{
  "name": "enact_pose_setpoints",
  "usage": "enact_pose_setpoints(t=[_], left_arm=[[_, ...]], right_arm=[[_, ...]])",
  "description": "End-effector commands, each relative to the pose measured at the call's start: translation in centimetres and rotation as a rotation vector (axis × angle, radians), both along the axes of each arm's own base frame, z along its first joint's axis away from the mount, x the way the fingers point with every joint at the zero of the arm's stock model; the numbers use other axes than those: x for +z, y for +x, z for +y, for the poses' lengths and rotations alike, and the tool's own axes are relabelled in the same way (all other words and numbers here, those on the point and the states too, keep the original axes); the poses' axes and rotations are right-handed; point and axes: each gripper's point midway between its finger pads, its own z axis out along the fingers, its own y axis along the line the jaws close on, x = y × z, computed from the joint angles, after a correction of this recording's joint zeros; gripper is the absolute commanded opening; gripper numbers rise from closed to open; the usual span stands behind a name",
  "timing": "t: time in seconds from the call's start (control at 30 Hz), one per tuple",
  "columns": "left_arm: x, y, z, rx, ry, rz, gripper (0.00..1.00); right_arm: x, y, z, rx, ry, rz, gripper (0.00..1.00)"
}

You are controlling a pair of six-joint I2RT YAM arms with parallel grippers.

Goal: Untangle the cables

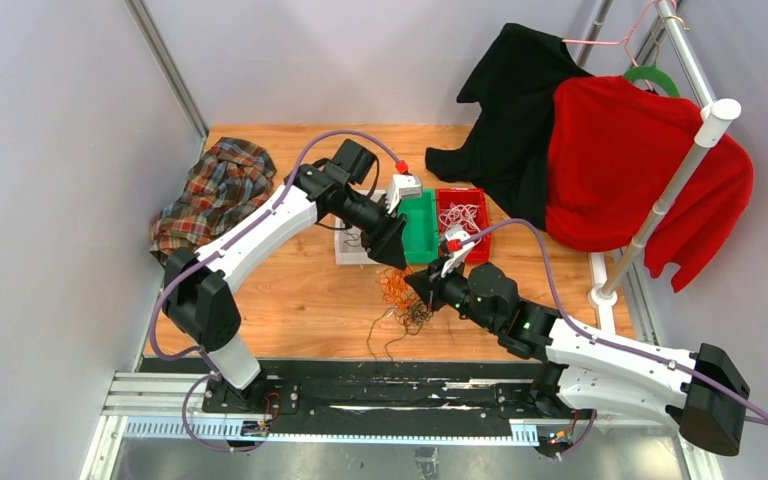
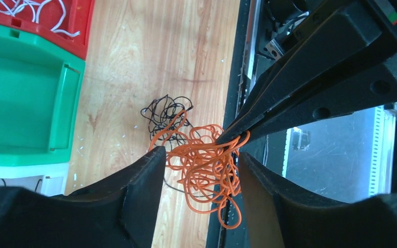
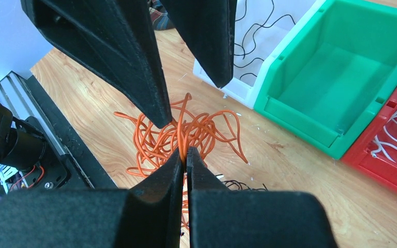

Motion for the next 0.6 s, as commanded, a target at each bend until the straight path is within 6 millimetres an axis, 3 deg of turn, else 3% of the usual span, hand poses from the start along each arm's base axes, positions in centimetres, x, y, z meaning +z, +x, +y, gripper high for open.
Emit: enact_pose_setpoints(t=[0.0, 0.17, 0.4, 0.57], left_arm=[[2.3, 0.0, 0.5, -0.047, -0.041, -0.111, 0.59], [1.3, 0.1, 0.2, -0.063, -0.036, -0.090, 0.55], [2.2, -0.9, -0.4, -0.128, -0.107, -0.057, 0.63], [1.5, -1.9, 0.3, -0.165, -0.085, -0.039, 0.53]], right_arm=[[1.9, 0.2, 0.4, 0.017, 0.034, -0.028, 0.01], [2.1, -0.1, 0.7, 0.041, 0.036, -0.032, 0.01], [2.2, -0.4, 0.8, 0.058, 0.036, -0.034, 0.01], [2.2, -0.4, 0.7, 0.055, 0.036, -0.037, 0.01]])
